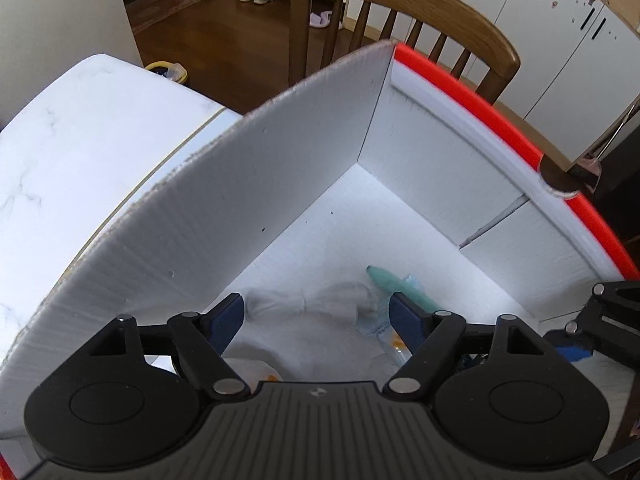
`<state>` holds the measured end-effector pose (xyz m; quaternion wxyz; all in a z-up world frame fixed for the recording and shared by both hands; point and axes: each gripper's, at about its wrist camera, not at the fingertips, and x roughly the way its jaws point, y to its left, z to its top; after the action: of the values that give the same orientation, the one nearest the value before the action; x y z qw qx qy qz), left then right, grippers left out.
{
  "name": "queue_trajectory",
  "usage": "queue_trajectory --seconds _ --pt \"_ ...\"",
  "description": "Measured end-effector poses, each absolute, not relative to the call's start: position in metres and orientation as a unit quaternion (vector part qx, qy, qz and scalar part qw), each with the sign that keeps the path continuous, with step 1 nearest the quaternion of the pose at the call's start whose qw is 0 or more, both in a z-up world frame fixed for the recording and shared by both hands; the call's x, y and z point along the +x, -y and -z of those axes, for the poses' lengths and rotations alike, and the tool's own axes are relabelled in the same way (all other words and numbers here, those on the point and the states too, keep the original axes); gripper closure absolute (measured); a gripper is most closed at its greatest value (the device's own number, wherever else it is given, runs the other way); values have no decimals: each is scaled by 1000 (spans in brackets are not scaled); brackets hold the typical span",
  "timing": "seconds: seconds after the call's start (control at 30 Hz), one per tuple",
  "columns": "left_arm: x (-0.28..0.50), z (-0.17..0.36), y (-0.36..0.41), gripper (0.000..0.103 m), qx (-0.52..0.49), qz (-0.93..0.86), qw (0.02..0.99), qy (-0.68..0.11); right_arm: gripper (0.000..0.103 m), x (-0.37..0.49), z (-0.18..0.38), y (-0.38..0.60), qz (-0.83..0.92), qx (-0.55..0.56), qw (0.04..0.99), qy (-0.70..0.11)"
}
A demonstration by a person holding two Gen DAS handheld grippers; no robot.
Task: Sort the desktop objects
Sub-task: 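Lower the cable and black packet into the box and open both tools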
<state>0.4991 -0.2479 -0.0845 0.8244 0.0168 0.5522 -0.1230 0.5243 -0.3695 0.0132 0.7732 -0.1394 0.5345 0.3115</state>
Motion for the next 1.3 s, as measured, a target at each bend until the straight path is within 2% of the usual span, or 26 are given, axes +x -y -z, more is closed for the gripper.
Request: queue_trajectory --seconds 0.1,0.6,1.03,1.3 --pt "497 80 246 20 12 123 827 -548 40 522 -18 371 -312 -138 777 -529" --pt "459 27 227 20 -21 125 861 -492 39 511 -48 379 -315 -111 804 -492" --pt "393 -28 210 20 -49 115 899 -419 37 489 -74 383 -327 -80 823 -458" --pt "340 -38 189 20 -76 100 909 -397 34 467 -86 373 -333 -65 828 -447"
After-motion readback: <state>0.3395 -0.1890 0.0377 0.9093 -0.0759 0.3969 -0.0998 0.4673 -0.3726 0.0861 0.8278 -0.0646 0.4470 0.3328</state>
